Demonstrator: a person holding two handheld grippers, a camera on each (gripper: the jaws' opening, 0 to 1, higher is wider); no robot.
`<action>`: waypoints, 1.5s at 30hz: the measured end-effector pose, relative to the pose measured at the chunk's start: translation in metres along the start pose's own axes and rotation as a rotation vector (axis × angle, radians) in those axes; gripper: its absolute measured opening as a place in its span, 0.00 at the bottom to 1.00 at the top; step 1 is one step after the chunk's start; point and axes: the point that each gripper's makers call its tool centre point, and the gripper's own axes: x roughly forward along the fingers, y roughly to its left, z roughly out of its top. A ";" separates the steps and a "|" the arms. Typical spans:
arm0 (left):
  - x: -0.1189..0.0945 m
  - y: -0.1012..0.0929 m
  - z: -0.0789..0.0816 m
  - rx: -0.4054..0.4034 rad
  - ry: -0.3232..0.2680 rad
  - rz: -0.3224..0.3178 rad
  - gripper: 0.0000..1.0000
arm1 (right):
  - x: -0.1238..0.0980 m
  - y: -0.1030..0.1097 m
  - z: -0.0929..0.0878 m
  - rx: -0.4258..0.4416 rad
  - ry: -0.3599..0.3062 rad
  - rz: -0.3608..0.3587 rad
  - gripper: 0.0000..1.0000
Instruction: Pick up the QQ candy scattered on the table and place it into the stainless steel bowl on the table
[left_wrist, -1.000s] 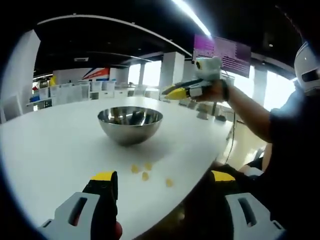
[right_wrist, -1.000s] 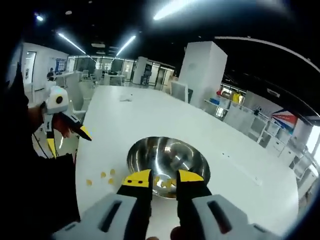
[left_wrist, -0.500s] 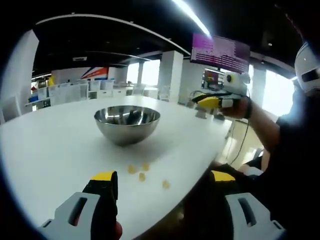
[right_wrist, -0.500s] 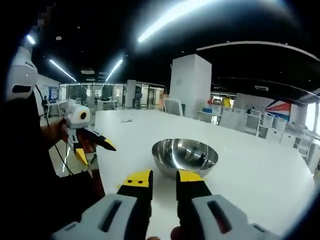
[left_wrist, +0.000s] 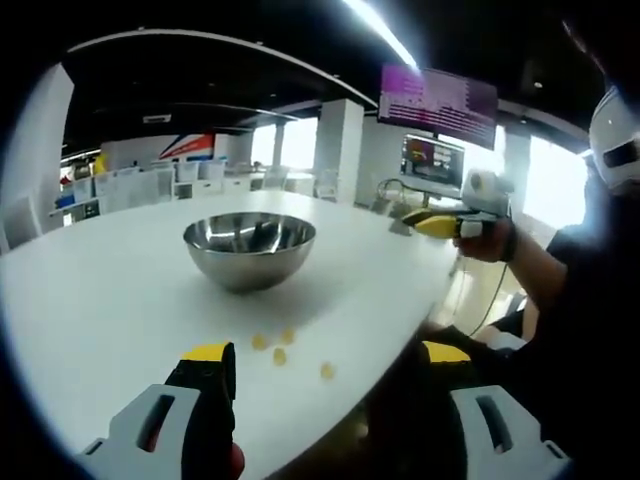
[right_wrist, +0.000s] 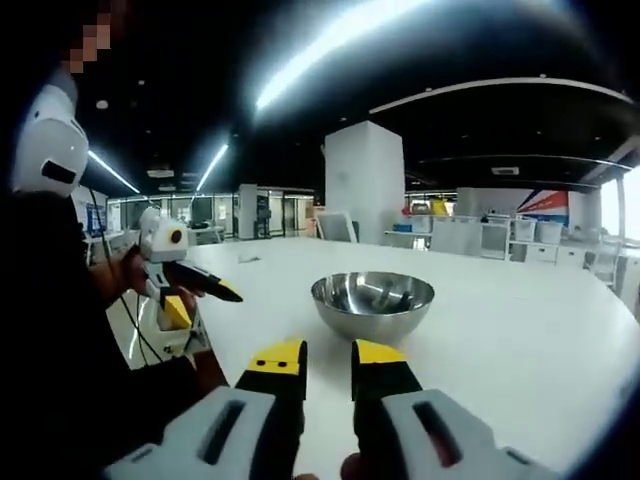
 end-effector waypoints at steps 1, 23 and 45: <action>0.000 0.000 0.000 0.001 0.002 -0.001 0.74 | 0.000 0.002 -0.002 0.000 0.007 0.006 0.18; -0.009 0.008 0.000 -0.005 -0.014 0.012 0.74 | 0.058 0.074 -0.063 -0.052 0.202 0.215 0.18; -0.008 0.009 -0.004 -0.016 -0.014 0.006 0.74 | 0.130 0.109 -0.099 -0.055 0.266 0.269 0.15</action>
